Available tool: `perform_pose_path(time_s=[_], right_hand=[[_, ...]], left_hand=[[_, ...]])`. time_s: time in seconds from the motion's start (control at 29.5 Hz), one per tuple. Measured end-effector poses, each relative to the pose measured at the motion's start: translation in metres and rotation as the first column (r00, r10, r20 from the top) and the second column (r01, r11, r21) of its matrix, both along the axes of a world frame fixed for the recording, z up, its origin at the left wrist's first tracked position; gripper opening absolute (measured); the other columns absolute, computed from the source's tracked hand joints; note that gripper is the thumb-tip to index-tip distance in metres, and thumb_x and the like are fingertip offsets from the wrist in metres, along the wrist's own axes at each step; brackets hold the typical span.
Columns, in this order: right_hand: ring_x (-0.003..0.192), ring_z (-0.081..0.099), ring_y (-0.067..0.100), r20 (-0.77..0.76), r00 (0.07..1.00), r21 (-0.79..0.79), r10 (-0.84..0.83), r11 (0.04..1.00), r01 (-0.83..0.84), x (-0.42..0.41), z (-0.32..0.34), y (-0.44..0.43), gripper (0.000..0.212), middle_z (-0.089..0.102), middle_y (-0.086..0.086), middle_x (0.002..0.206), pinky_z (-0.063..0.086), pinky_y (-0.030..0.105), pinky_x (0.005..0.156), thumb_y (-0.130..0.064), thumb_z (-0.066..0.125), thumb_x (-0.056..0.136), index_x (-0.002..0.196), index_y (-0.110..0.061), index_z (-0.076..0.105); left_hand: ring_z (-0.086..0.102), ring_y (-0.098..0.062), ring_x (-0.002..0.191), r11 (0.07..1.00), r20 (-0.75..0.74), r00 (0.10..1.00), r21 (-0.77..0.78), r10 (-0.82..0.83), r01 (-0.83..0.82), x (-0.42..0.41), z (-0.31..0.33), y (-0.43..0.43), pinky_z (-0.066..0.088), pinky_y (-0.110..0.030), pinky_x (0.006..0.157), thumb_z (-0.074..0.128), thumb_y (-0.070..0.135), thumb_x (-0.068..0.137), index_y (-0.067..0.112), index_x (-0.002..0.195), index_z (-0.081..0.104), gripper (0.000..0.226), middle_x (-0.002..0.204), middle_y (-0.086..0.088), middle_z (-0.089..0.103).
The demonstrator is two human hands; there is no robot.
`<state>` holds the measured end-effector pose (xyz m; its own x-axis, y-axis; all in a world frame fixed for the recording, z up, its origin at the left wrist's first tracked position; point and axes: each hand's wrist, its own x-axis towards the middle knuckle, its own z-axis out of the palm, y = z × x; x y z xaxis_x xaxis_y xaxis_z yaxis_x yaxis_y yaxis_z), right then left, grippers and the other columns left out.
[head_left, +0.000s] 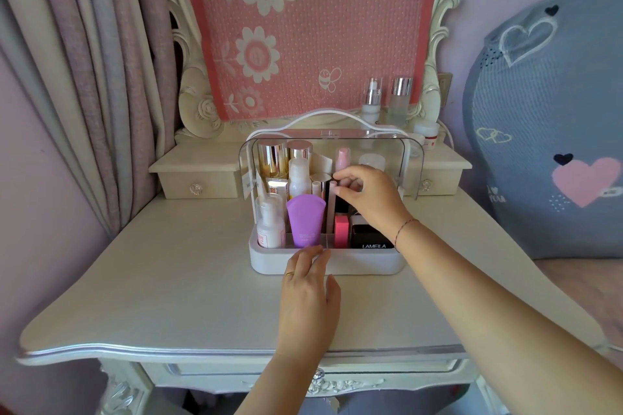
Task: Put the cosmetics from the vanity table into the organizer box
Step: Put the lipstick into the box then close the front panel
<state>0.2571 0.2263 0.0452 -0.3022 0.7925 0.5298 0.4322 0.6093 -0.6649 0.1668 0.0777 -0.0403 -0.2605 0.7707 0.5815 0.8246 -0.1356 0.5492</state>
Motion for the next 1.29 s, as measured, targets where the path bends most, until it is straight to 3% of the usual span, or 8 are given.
perform_pose_path(time_s=[0.17,0.31,0.54,0.88,1.09,1.29], right_hand=[[0.066,0.053,0.004,0.026,1.000,-0.005,0.013,1.000,-0.013,0.001,0.000,-0.003,0.019,0.065,-0.007,0.081,0.048,0.021,0.072,-0.015,0.069,0.082,0.100,-0.019,0.072],[0.073,0.057,0.011,0.069,0.998,-0.007,0.007,1.000,-0.006,0.002,0.002,-0.003,0.020,0.066,-0.004,0.085,0.049,0.025,0.075,-0.013,0.066,0.084,0.101,-0.020,0.072],[0.070,0.054,0.010,0.084,0.996,-0.036,0.038,0.999,-0.035,0.004,0.007,-0.007,0.023,0.066,-0.003,0.085,0.050,0.028,0.077,-0.010,0.064,0.084,0.105,-0.018,0.071],[0.066,0.052,0.001,0.054,0.998,-0.045,0.039,0.998,-0.037,0.010,0.006,-0.006,0.025,0.066,-0.003,0.086,0.044,0.006,0.065,-0.008,0.064,0.084,0.105,-0.020,0.070],[0.068,0.055,0.003,0.038,0.999,-0.021,0.006,1.000,-0.005,0.020,0.004,-0.008,0.022,0.067,-0.005,0.084,0.041,0.008,0.065,-0.011,0.066,0.083,0.101,-0.023,0.070],[0.084,0.061,0.015,0.255,0.967,0.114,-0.016,0.993,-0.014,0.026,-0.020,-0.027,0.015,0.066,-0.001,0.089,0.048,0.026,0.078,-0.018,0.072,0.080,0.095,-0.017,0.072]], left_hand=[[0.052,-0.027,0.109,1.000,-0.001,1.000,-0.001,0.002,-0.002,0.000,-0.001,0.001,0.041,-0.033,0.095,0.059,-0.004,0.073,0.006,0.114,0.061,0.042,0.115,-0.008,0.060],[0.052,-0.027,0.109,1.000,-0.004,1.000,0.000,0.002,-0.002,0.001,-0.001,0.000,0.041,-0.033,0.095,0.059,-0.003,0.073,0.006,0.114,0.061,0.042,0.116,-0.008,0.060],[0.051,-0.026,0.110,1.000,-0.004,1.000,-0.005,0.002,-0.002,0.001,-0.001,0.000,0.040,-0.032,0.096,0.058,-0.003,0.073,0.006,0.114,0.060,0.042,0.116,-0.007,0.060],[0.050,-0.025,0.110,1.000,0.000,1.000,-0.003,0.002,-0.002,0.000,-0.001,0.000,0.041,-0.032,0.095,0.057,-0.002,0.074,0.006,0.114,0.060,0.041,0.116,-0.007,0.060],[0.051,-0.026,0.110,1.000,0.000,1.000,-0.005,-0.004,0.004,0.000,-0.001,0.001,0.041,-0.033,0.096,0.057,-0.003,0.073,0.006,0.114,0.060,0.042,0.117,-0.008,0.060],[0.052,-0.027,0.109,1.000,0.000,1.000,0.006,-0.005,0.005,0.000,-0.001,0.001,0.042,-0.033,0.094,0.059,-0.004,0.073,0.006,0.114,0.061,0.043,0.115,-0.008,0.060]])
